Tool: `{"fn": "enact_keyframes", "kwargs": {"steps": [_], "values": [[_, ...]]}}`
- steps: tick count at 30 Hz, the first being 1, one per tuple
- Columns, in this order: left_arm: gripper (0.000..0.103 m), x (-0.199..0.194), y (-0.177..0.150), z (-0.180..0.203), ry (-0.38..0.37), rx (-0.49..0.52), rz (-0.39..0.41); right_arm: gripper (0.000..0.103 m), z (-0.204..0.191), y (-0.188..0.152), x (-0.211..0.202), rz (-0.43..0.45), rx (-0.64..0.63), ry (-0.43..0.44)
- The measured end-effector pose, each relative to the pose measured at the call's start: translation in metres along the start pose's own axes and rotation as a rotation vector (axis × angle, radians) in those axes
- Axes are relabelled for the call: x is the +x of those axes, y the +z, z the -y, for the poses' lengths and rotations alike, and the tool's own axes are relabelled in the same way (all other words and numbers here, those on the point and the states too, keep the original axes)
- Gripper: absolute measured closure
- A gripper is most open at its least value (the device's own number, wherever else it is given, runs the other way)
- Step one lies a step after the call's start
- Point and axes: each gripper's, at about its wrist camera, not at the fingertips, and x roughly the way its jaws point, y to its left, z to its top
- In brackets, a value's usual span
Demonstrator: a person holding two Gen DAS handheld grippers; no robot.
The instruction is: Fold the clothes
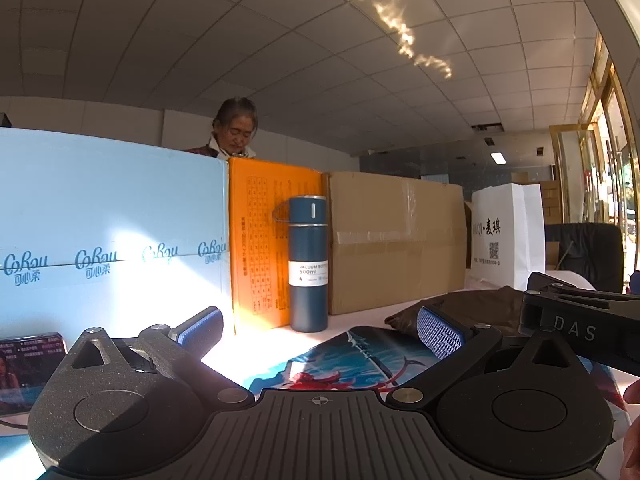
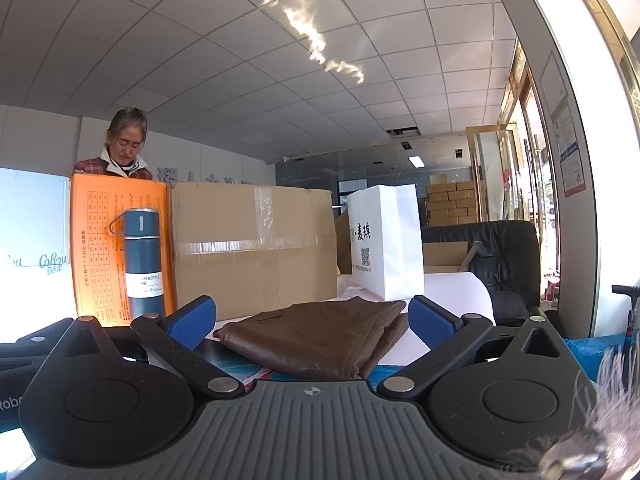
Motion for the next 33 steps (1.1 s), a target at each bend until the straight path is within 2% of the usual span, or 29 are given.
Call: {"fn": "enact_keyframes", "kwargs": {"steps": [33], "values": [[0.0,-0.0036,-0.0001,-0.0008,-0.013,-0.005,0.017,0.0,0.007,-0.0006,0.0014,-0.022,0.042,0.011]]}}
